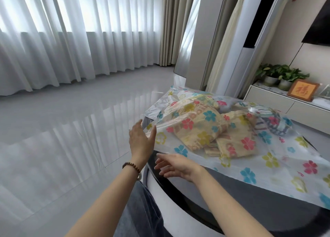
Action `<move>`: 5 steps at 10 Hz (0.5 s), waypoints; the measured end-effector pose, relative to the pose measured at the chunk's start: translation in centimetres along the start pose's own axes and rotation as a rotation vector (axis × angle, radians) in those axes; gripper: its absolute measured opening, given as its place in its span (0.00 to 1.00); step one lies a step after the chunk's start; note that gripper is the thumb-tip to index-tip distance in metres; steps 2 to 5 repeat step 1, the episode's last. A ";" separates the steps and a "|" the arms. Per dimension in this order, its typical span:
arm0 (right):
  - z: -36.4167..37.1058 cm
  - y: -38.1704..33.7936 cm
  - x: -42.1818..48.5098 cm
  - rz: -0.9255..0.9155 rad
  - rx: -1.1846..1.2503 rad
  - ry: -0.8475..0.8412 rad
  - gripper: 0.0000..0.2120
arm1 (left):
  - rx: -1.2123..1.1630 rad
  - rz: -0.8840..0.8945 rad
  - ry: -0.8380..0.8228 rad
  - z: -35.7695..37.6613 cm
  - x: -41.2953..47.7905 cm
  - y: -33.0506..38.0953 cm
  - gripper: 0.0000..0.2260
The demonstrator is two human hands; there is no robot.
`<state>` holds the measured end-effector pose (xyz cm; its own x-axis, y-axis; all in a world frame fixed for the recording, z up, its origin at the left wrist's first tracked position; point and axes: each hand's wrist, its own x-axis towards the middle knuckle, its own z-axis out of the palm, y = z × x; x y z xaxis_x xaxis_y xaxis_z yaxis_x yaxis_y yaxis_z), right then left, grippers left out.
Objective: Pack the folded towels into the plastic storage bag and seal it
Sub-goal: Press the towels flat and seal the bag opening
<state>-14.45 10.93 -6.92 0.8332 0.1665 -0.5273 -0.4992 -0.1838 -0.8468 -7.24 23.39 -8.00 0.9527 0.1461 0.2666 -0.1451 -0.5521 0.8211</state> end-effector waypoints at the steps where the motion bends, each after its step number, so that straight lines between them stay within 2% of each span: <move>1: -4.0 -4.2 -5.4 -0.170 -0.159 0.164 0.13 | 0.078 0.141 -0.069 1.4 0.0 2.4 0.29; 5: -4.0 -4.2 -5.4 -0.170 -0.159 0.164 0.13 | 0.078 0.141 -0.069 1.4 0.0 2.4 0.29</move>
